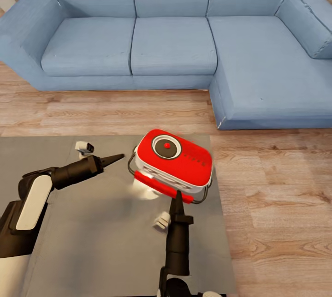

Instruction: Turn on the radio receiver that's on the table in the living room.

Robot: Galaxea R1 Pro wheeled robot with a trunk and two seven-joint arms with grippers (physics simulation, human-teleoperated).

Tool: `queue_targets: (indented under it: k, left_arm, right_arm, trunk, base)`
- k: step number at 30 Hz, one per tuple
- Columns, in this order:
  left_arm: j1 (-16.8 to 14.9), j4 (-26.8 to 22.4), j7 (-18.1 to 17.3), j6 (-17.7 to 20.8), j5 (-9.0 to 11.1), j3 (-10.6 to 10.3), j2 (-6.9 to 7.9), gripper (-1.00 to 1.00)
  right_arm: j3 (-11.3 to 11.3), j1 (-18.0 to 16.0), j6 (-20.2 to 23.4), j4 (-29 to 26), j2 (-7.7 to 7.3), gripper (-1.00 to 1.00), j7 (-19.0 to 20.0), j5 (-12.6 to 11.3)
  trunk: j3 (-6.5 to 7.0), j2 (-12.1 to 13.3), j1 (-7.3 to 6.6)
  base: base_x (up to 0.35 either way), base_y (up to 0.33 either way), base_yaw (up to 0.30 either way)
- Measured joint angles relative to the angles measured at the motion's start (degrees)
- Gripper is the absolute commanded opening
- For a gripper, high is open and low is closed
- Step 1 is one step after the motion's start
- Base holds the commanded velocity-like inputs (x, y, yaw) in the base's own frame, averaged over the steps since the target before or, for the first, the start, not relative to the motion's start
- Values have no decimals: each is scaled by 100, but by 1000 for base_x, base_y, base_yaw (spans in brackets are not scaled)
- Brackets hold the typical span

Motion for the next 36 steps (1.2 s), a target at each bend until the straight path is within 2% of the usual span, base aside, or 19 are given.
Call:
queue_targets:
  k: [4, 5, 6, 7, 8, 9, 10, 11, 12, 13, 15, 18, 19, 20, 24, 27, 32, 34, 36]
  left_arm:
    - [0, -2, -12, -7, 132, 1, 129, -100]
    - [-1, -2, -13, -5, 1781, -22, 763, -100]
    - [-1, -1, -12, -3, 2098, 6, 916, -100]
    - [1, -3, -11, -8, 2098, 3, 921, -100]
    - [1, -3, -11, -8, 2100, 1, 920, -100]
    - [1, -3, -9, -8, 2102, 0, 915, -100]
    - [0, -2, -6, -11, 2103, 1, 907, -100]
    - [0, -2, -5, -13, 2103, -2, 902, -100]
    - [0, 2, 2, -14, 2102, -4, 896, -100]
    - [-1, 5, 13, -15, 2102, -6, 890, -100]
    - [0, 6, 36, -16, 2103, -12, 872, -100]
    - [0, 13, 142, -17, 2101, -34, 829, -100]
    - [0, 14, 240, -17, 2100, -44, 810, -100]
    - [1, 15, 475, -19, 2094, -56, 710, -100]
    - [2, 16, 887, -11, 2100, -89, 408, -100]
    - [-14, 16, 1298, -10, 2095, -296, 164, -100]
    - [-53, 27, 2041, -3, 2108, -583, 52, -100]
    - [-129, 34, 2247, 3, 2112, -617, -34, -100]
    - [-222, 41, 2632, 39, 2114, -777, -202, -100]
  right_arm:
    - [20, 0, -170, 148, 79, -100, 1, -370]
    - [29, -3, 265, 1224, 89, -100, -100, 696]
    - [39, -1, 258, 1779, 106, -100, -85, 680]
    - [27, 0, 83, 1913, 134, -100, 151, 238]
    - [26, 1, 82, 1997, 167, -100, 465, 162]
    - [32, 2, 85, 2064, 197, -100, 699, 326]
    - [44, 3, 81, 2142, 247, -100, 535, 353]
    - [46, 1, 74, 2159, 261, -100, 86, 317]
    - [64, -3, 268, 2160, 293, -100, -16, 664]
    - [99, -1, 255, 2172, 334, -100, -21, 717]
    - [210, 2, 74, 2285, 427, -100, -30, 354]
    - [366, -1, 198, 2481, 482, -100, -101, 539]
    - [375, 0, 164, 2498, 487, -100, -100, 496]
    - [384, 0, 137, 2514, 503, -100, -100, 455]
    - [392, -1, 169, 2521, 522, -100, -118, 540]
    - [393, -1, 182, 2522, 526, -100, -121, 709]
    - [384, -1, 199, 2522, 526, -100, -185, 851]
    - [389, -1, 206, 2513, 530, -100, -270, 871]
    - [386, -1, 213, 2474, 549, -100, -386, 886]
  trunk:
    - [0, 0, 0]
    - [1, 0, 0]
    - [0, -1, -1]
    - [0, 0, 0]
    - [0, 0, 0]
    - [0, 0, 0]
    - [-1, 0, 0]
    - [0, 0, 0]
    - [0, 0, 0]
    - [0, 0, 0]
    - [0, 0, 0]
    - [0, 0, 0]
    - [0, 0, 0]
    - [0, 0, 0]
    - [0, 0, 0]
    - [0, 0, 0]
    - [0, 0, 0]
    - [0, 0, 0]
    - [0, 0, 0]
  base:
    - [0, 0, 0]
    - [0, 0, 0]
    - [0, 0, 0]
    - [0, 0, 0]
    - [0, 0, 0]
    - [0, 0, 0]
    - [0, 0, 0]
    - [0, 0, 0]
    - [0, 0, 0]
    - [0, 0, 0]
    - [0, 0, 0]
    - [0, 0, 0]
    - [0, 0, 0]
    - [0, 0, 0]
    - [0, 0, 0]
    - [0, 0, 0]
    - [0, 0, 0]
    - [0, 0, 0]
    - [0, 0, 0]
